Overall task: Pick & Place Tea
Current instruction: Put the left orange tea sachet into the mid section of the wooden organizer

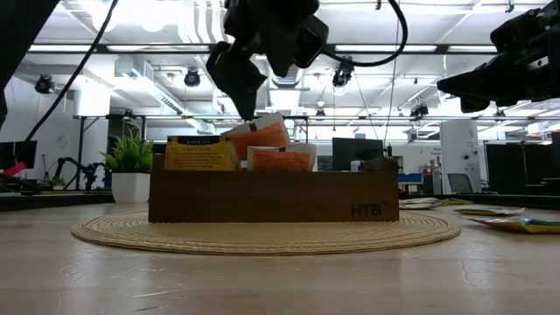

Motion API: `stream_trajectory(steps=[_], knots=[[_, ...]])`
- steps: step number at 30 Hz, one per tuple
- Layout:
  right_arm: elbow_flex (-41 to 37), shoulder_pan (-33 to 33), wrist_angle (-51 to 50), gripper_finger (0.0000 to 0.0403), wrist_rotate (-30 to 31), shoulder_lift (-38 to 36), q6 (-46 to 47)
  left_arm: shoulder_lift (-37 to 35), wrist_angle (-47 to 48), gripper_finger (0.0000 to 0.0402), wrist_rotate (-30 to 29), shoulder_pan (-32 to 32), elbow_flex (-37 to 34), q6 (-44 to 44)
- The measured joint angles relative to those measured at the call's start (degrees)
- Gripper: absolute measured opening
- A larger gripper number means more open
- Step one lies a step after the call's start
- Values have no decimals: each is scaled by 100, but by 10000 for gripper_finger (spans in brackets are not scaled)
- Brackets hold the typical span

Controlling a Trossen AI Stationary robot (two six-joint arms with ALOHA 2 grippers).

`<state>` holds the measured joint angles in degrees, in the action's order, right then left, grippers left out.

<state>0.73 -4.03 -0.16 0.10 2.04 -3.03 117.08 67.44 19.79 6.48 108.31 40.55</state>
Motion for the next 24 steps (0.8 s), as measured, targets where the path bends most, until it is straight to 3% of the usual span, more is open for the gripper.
stream_trajectory(steps=[4,14,24], knots=[[0,0,-2,9,-2,1,0,-2,-77,305,79,-66,-123,135],[1,0,0,9,-2,-1,0,-2,-543,305,-83,-192,-54,-706],[1,0,0,9,-1,1,0,-2,381,305,-486,92,644,-717]])
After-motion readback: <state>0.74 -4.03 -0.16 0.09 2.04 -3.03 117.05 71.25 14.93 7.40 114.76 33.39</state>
